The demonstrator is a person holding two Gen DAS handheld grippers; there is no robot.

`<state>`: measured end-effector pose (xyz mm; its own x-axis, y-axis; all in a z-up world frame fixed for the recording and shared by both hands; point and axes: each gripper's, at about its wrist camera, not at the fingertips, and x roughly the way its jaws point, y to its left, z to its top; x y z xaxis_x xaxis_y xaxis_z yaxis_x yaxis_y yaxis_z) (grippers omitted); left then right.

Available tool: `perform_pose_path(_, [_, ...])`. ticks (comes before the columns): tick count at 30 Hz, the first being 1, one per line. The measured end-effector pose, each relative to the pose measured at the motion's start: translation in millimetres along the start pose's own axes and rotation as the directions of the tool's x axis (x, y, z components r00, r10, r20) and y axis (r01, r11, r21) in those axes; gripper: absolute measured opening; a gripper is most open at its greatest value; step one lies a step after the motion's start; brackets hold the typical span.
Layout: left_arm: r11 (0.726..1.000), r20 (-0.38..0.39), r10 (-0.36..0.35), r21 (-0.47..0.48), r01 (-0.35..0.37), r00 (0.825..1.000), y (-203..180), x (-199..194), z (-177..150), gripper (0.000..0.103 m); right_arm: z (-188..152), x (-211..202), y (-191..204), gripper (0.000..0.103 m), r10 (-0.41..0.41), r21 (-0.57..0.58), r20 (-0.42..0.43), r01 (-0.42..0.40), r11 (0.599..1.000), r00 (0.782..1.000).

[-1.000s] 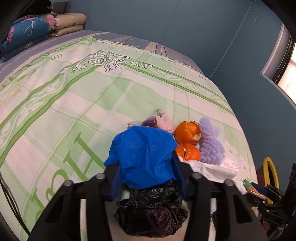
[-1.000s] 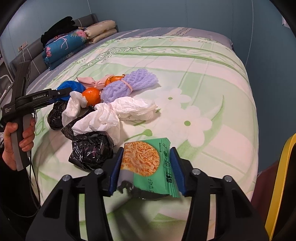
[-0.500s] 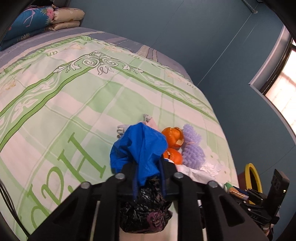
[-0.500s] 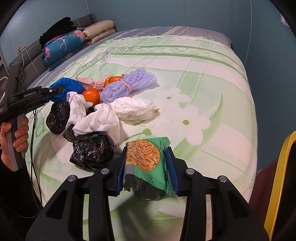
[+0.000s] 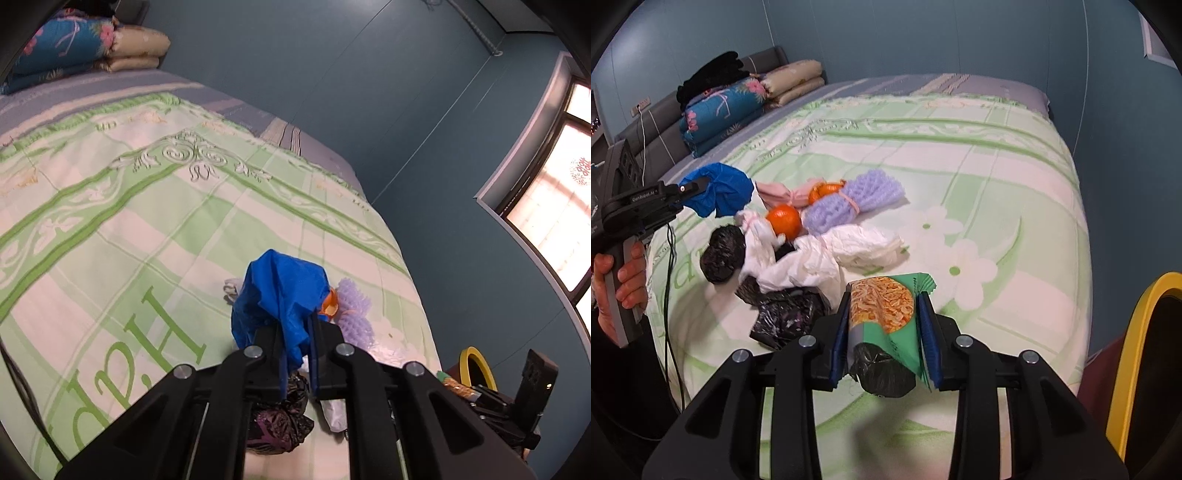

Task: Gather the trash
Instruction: 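Grasp the blue plastic bag with the left tool while the right tool grasps the green noodle packet, then carry the blue bag and green noodle packet over the bin with both tools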

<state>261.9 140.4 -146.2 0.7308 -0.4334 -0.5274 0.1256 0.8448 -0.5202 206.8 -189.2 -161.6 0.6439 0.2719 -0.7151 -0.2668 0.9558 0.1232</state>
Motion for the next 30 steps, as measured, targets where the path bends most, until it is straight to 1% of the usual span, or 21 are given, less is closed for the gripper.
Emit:
perform_pose_path(7, [0.999, 0.025, -0.006, 0.038, 0.005, 1.000, -21, -11, -3, 0.007, 5, -26, -1, 0.032, 0.015, 0.005, 0.065, -0.015, 1.000, 0.998])
perform_pose_path(13, [0.997, 0.017, -0.025, 0.073, 0.024, 1.000, -47, -14, -10, 0.007, 11, -51, -4, 0.031, 0.012, 0.009, 0.134, -0.013, 1.000, 0.991])
perform_pose_path(15, [0.997, 0.017, -0.031, 0.077, 0.029, 0.999, -53, -15, -11, 0.007, 11, -57, -6, 0.030, 0.021, 0.012, 0.146, -0.023, 1.000, 0.989])
perform_pose_path(18, [0.995, 0.027, -0.027, 0.099, 0.025, 0.999, -65, -20, -13, 0.007, 13, -68, -9, 0.030, 0.024, 0.019, 0.177, -0.028, 0.999, 0.984])
perform_pose_path(25, [0.986, 0.046, -0.050, 0.164, 0.042, 0.998, -104, -34, -15, 0.007, 19, -102, -19, 0.030, 0.036, 0.043, 0.272, -0.050, 0.998, 0.962])
perform_pose_path(30, [0.969, 0.043, -0.094, 0.234, 0.081, 0.995, -145, -39, -16, 0.007, 21, -126, -29, 0.030, 0.031, 0.062, 0.333, -0.055, 0.997, 0.942])
